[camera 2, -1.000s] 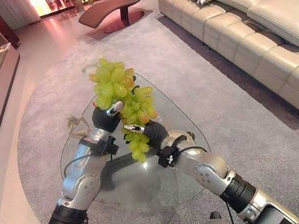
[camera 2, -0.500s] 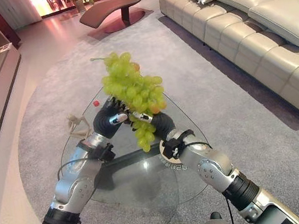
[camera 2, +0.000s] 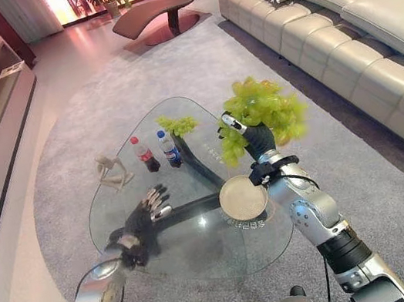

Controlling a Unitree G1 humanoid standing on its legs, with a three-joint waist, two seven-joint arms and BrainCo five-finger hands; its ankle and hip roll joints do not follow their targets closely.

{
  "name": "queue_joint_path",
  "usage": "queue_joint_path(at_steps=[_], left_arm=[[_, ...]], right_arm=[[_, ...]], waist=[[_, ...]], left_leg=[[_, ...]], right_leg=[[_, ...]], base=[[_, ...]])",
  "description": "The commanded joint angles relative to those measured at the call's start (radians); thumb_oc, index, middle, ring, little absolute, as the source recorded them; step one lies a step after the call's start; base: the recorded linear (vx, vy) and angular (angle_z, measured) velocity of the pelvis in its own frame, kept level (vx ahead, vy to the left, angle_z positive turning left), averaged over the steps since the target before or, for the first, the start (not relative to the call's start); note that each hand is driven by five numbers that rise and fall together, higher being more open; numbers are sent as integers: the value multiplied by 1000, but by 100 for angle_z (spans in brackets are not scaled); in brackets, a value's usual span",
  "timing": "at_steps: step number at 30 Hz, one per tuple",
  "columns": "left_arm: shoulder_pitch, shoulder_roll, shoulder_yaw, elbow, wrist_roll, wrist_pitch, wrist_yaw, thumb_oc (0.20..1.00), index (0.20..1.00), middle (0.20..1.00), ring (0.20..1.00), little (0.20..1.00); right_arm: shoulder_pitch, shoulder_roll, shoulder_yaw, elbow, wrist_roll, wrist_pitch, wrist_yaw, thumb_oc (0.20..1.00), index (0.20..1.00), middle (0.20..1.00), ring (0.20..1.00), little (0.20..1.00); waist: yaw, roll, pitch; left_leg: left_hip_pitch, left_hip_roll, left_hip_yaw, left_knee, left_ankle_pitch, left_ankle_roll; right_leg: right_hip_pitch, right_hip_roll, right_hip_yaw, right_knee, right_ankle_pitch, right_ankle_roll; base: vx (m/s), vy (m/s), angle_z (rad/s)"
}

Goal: Pick up fruits into the plate

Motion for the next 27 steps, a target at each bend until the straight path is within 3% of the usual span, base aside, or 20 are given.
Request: queue_joint_path(at_steps=[1,8,12,19,27], left_arm=[[-63,19,47,85,52,-91,95,1000,1000,1000,1000,1000],[-82,-66,117,353,147,-157,304,1000,1000,1000,1000,1000],[-135,-79,129,442,199,-141,407,1000,1000,1000,1000,1000],[-190,-56,106,530,244,-91,463,1000,1000,1000,1000,1000],[-202,-41,93,602,254,-112,440,1000,1000,1000,1000,1000]], right_arm=[[-65,15,-73,-46,-62,-81,14,200,200,200,200,200],[-77,-3,-70,128,-199,-90,-25,200,200,200,200,200],[-123,-13,-44,277,-296,-116,-68,200,200,200,200,200],[-199,-56,7,497,-367,-120,-126,200,200,200,200,200],[-280,-86,19,689,-412,-100,-166,200,200,200,200,200]], waist=[[6,-41,51],[27,-61,101],[44,-77,154],[83,-83,236],[114,-70,299]], left_leg=[[-44,-23,-16,56,-65,36],[-102,-29,-39,78,-67,36],[-153,-35,-61,90,-64,36],[-219,-65,-126,83,-55,47],[-265,-91,-165,86,-52,53]], right_leg=[[18,-51,-89,105,-97,-2],[-21,-44,-93,115,-103,-10],[-59,-38,-97,125,-105,-14],[-107,-21,-99,141,-112,-27],[-145,-11,-105,163,-121,-38]], base=[[-27,12,5],[-66,-23,4],[-166,-74,14],[-85,-50,16],[-18,-11,10]])
